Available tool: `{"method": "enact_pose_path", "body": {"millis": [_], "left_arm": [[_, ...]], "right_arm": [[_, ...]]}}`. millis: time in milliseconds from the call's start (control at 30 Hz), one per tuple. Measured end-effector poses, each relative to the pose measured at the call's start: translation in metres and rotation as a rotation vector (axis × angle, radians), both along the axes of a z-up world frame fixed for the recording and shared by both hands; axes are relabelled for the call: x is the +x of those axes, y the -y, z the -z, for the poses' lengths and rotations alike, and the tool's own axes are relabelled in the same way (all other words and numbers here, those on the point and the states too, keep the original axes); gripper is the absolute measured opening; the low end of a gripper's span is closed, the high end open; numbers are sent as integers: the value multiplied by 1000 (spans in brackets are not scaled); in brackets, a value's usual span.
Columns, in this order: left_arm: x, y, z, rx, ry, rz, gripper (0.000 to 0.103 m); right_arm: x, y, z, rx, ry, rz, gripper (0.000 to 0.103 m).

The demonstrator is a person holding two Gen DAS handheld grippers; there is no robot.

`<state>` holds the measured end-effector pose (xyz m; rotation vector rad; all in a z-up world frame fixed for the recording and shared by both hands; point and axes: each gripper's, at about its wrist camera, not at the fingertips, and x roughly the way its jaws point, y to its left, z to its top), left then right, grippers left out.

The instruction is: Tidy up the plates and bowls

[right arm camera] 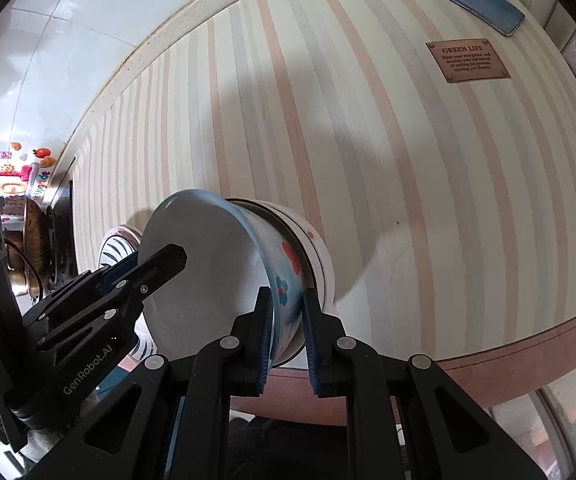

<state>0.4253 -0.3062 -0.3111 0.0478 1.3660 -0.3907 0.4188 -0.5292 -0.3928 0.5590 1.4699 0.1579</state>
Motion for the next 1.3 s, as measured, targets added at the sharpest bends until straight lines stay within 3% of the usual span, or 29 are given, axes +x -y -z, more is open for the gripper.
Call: {"method": "enact_pose_path", "body": {"millis": [467,600,733,833,933,1000,1067,1133,1200,1267,1300], "left_arm": [[-11,1,-2,18,19,14,20],[-20,-4,-16,32,64,15,20],[-36,-10,-42,65,137,20,21],[-50,-16,-64,66,193,25,22],[-64,-23,-84,42,219,35,31],[-71,-28,-93,20,230,31,41],[-78,-34,-104,-6,241,26,61],[-85,-39,-115,-24,263,25,68],[-91,-44,-125,-27,290,18,69],[-95,-45,-130,-34,297,17,85],[-97,-47,-133,-39,302,18,89]], "right_arm": [[-9,3,-7,0,16,36,20],[-14,-1,-24,-73,52,14,22],[-30,-11,-52,-172,125,0,49],[-46,-17,-77,-204,185,7,60],[-64,-20,-100,-206,238,37,84],[-74,-21,-113,-214,264,52,85],[-86,-24,-125,-231,289,61,89],[-98,-27,-137,-243,317,72,91],[-109,-29,-147,-255,337,75,92],[-116,-31,-154,-271,346,72,92],[-121,-32,-158,-274,352,74,93]]}}
